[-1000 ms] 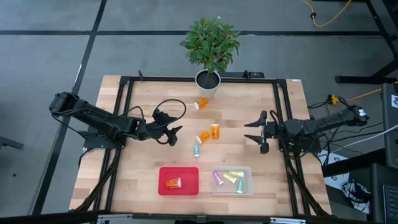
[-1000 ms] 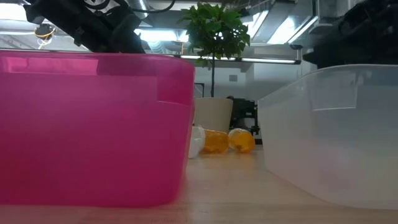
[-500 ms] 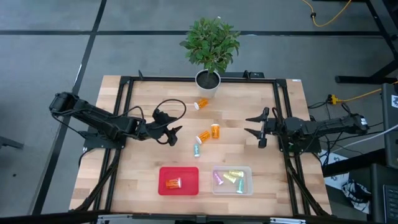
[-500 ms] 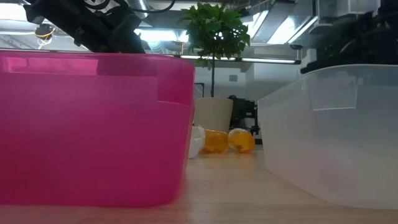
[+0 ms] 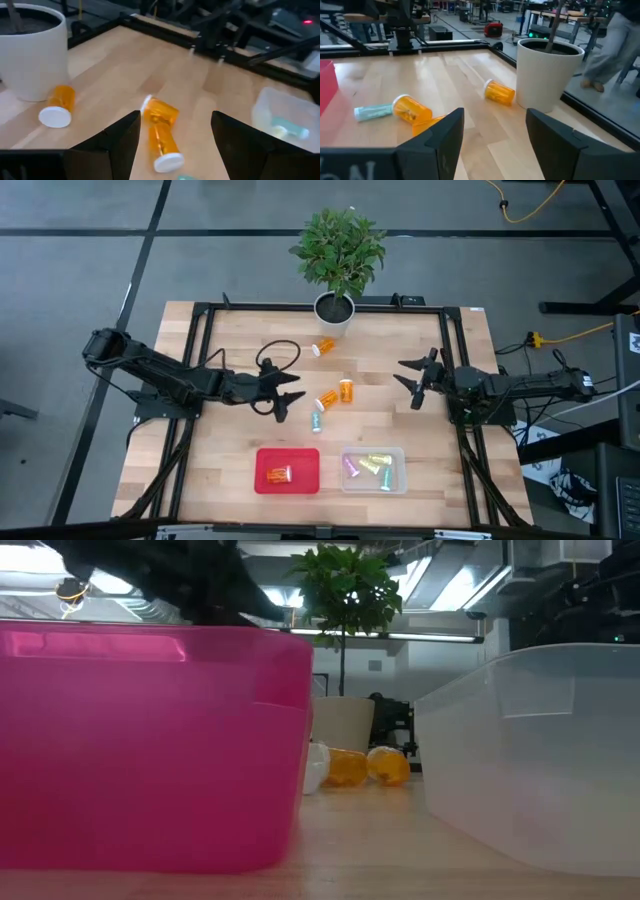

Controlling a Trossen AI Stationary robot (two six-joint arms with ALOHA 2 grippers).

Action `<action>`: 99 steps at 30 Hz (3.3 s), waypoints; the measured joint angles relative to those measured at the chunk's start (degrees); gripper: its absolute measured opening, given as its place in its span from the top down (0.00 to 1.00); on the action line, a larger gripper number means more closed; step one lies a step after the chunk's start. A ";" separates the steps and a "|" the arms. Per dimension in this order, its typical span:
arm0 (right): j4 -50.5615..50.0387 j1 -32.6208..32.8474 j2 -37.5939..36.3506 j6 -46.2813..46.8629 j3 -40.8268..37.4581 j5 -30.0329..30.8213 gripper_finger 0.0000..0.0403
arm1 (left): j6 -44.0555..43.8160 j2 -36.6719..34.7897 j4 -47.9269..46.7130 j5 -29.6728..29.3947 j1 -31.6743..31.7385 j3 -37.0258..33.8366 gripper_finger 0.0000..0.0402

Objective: Pick and place medicine bottles into bin by pill shape (circle, oval)
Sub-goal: Put the bottom left large orange pill bottle into the red bin

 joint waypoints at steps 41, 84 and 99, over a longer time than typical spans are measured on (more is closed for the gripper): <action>-0.24 0.04 0.04 -0.24 0.00 -0.42 0.47 | 0.00 30.62 -15.14 7.33 4.38 30.96 0.39; -0.44 0.05 0.39 -0.22 0.07 -1.53 0.47 | -10.97 43.72 -42.20 13.77 7.07 43.93 0.24; -0.52 0.04 0.39 -0.24 0.07 -1.51 0.47 | -11.96 45.61 -42.33 13.27 7.54 43.85 0.36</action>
